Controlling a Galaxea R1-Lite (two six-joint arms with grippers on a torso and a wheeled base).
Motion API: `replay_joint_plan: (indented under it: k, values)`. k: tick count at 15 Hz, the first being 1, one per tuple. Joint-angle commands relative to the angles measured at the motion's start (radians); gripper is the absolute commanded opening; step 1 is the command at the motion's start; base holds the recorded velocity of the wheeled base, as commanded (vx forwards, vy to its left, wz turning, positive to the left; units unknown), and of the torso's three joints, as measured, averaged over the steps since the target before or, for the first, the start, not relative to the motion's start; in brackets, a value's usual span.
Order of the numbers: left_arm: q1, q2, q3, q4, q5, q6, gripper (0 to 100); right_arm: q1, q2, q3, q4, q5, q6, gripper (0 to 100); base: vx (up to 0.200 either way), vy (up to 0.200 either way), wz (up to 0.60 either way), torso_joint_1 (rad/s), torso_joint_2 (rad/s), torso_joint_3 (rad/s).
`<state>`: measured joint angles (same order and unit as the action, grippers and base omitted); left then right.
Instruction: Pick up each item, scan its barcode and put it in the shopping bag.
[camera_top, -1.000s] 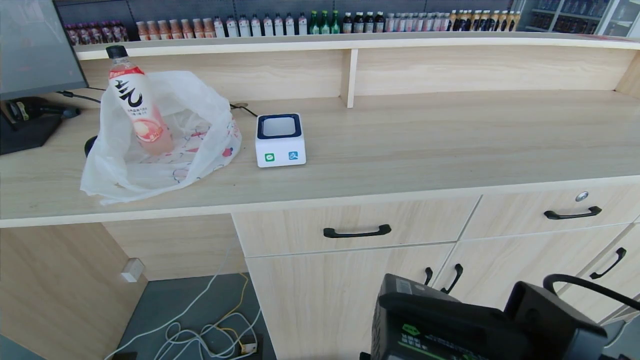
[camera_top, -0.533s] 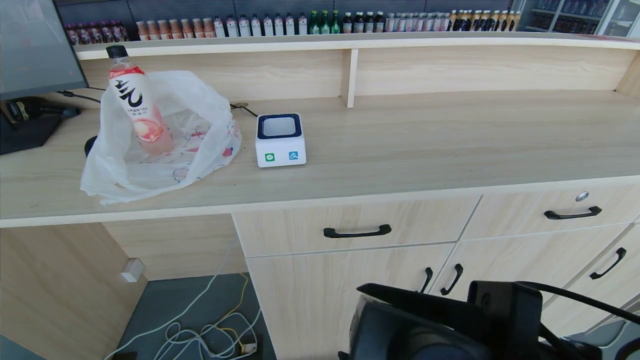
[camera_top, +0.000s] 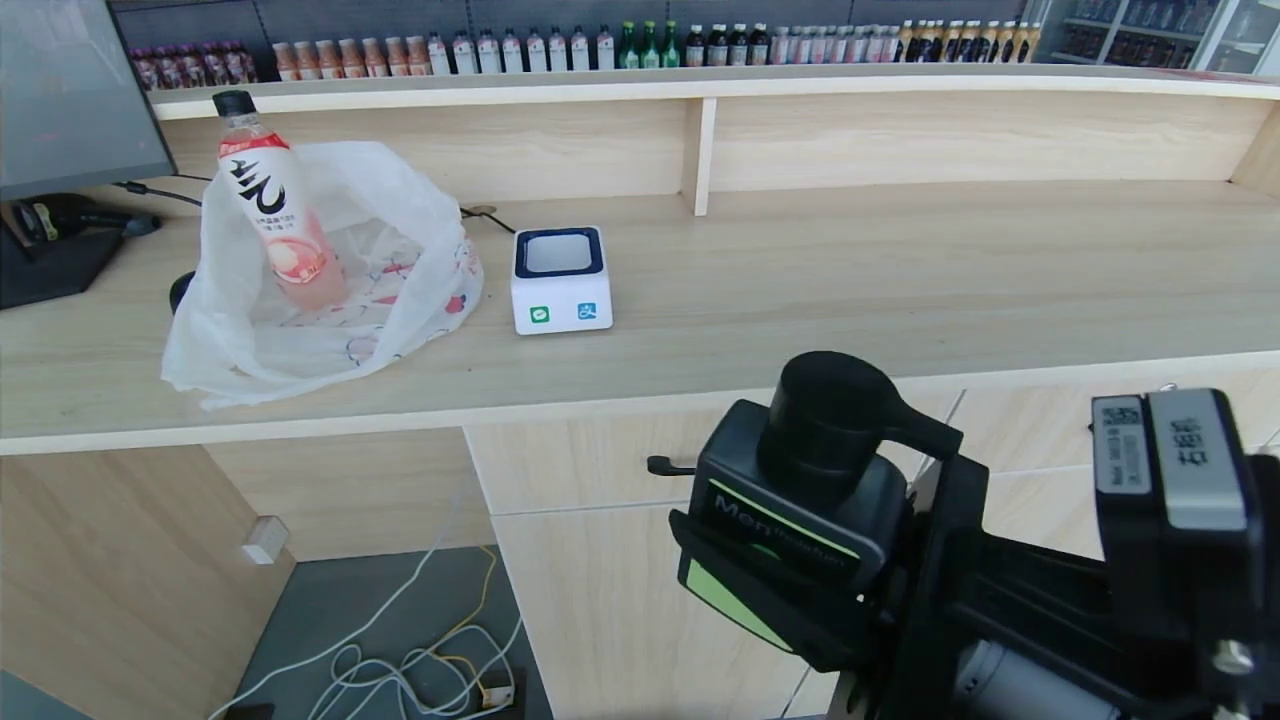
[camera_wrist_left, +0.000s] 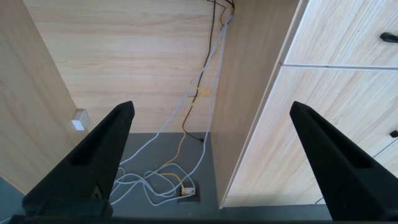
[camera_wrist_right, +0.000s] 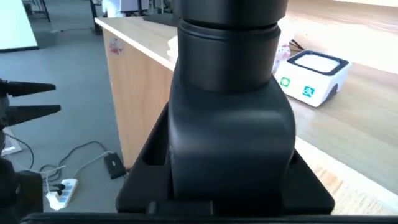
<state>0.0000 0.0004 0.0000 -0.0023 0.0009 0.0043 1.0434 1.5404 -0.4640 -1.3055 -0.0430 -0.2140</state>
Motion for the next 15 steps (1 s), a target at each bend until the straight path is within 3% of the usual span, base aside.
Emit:
replay_joint_plan:
  k: [1, 7, 9, 15]
  values:
    - [0.000, 0.000, 0.000, -0.001, 0.001, 0.000, 100, -0.077, 0.056, -0.039, 0.000, -0.015, 0.022, 0, 0.000, 0.000, 0.00, 0.000, 0.00, 0.000]
    - [0.000, 0.000, 0.000, -0.001, 0.001, 0.000, 100, -0.206, 0.262, -0.306, -0.020, -0.034, 0.024, 0, 0.000, 0.000, 0.00, 0.000, 0.00, 0.000]
    - [0.000, 0.000, 0.000, -0.001, -0.001, 0.000, 100, -0.258, 0.265, -0.327, -0.023, -0.078, 0.030, 0, 0.000, 0.000, 0.00, 0.000, 0.00, 0.000]
    - [0.000, 0.000, 0.000, -0.001, -0.001, 0.002, 100, -0.370, 0.253, -0.349, -0.074, -0.084, 0.055, 0, 0.000, 0.000, 0.00, 0.000, 0.00, 0.000]
